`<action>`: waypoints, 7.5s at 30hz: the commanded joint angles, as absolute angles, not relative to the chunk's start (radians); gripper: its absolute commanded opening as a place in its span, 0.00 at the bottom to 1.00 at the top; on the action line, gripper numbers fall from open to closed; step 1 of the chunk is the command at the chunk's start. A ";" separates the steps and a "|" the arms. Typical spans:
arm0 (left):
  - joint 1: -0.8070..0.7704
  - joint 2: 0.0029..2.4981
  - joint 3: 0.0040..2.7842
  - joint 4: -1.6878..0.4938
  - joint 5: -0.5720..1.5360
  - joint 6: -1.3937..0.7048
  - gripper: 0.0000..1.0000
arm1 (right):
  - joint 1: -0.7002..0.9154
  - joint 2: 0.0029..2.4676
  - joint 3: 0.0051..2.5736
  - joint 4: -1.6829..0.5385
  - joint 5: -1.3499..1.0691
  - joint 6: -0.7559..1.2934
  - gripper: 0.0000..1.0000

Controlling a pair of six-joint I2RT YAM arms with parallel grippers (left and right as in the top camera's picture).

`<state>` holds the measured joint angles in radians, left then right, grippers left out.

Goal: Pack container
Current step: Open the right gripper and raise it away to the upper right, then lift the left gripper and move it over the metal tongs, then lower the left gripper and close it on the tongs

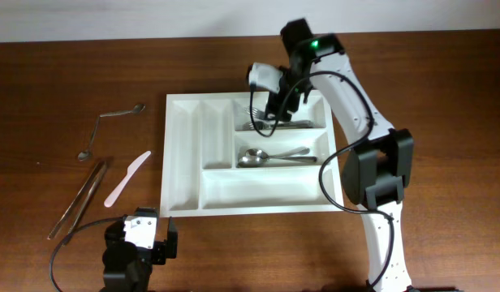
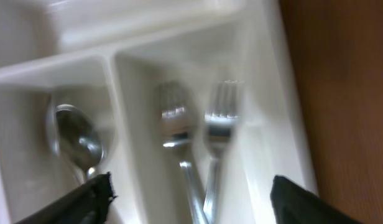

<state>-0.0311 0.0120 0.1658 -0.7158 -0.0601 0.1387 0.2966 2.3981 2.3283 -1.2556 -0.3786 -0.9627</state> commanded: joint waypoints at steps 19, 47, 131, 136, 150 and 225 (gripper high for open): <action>-0.035 0.005 0.163 -0.720 -0.068 0.152 0.99 | -0.097 2.306 2.601 -1.489 0.072 -0.191 0.99; -0.035 0.005 0.163 -0.717 -0.070 0.152 0.99 | -0.257 2.307 2.601 -1.512 -0.052 -0.062 0.99; 0.363 1.916 1.573 -1.079 0.078 0.308 0.99 | -0.257 2.307 2.601 -1.512 -0.052 -0.062 0.99; 0.363 1.979 1.572 -1.082 0.079 0.308 0.99 | -0.257 2.307 2.601 -1.512 -0.052 -0.062 0.99; 0.364 2.057 1.571 -1.093 -0.007 0.304 0.93 | -0.257 2.307 2.601 -1.512 -0.052 -0.062 0.99; 0.520 2.061 1.367 -0.873 0.105 0.435 0.68 | -0.257 2.307 2.601 -1.512 -0.052 -0.062 0.99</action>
